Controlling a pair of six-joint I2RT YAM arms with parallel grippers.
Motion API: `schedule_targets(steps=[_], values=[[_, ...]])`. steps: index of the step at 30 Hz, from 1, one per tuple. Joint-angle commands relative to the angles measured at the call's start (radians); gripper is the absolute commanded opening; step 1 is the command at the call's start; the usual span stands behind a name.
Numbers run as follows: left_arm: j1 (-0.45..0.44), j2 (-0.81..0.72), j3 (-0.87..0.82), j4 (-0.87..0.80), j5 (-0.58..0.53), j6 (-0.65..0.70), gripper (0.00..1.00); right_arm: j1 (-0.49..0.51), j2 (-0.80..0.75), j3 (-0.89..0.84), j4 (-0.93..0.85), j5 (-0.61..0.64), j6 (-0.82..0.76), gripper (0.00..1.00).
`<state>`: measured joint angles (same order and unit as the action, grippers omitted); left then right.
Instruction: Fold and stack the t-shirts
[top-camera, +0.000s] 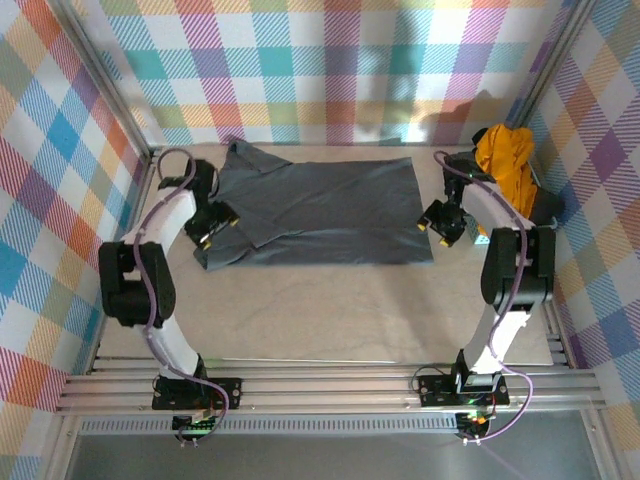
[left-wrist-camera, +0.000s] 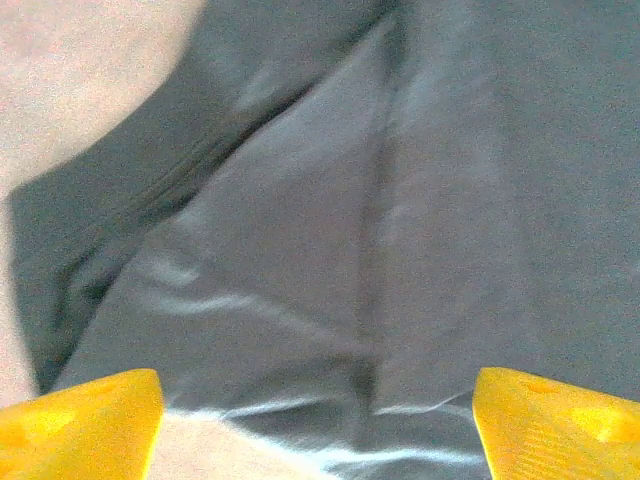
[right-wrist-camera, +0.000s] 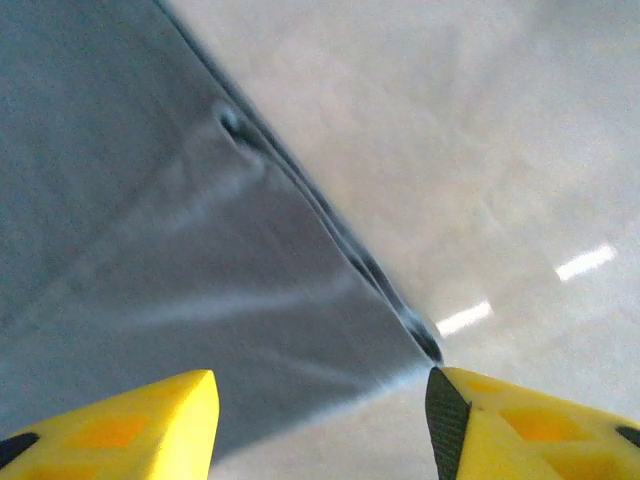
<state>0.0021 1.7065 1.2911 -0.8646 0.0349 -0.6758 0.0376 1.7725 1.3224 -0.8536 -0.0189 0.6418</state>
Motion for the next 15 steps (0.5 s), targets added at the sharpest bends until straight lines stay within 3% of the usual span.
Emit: schedule_targets(steps=[1,4,8,15], values=[[0.061,-0.073,-0.151,0.014,0.078,-0.054,0.77,-0.006,-0.068,-0.123,0.017,-0.044,-0.013,0.58],[0.127,-0.070,-0.240,0.128,0.186,-0.095,0.82,-0.010,-0.087,-0.205,0.069,-0.077,-0.020,0.63],[0.154,-0.008,-0.259,0.210,0.235,-0.121,0.82,-0.046,-0.048,-0.253,0.133,-0.143,0.000,0.63],[0.157,0.033,-0.241,0.289,0.237,-0.146,0.69,-0.054,0.021,-0.237,0.211,-0.168,0.019,0.55]])
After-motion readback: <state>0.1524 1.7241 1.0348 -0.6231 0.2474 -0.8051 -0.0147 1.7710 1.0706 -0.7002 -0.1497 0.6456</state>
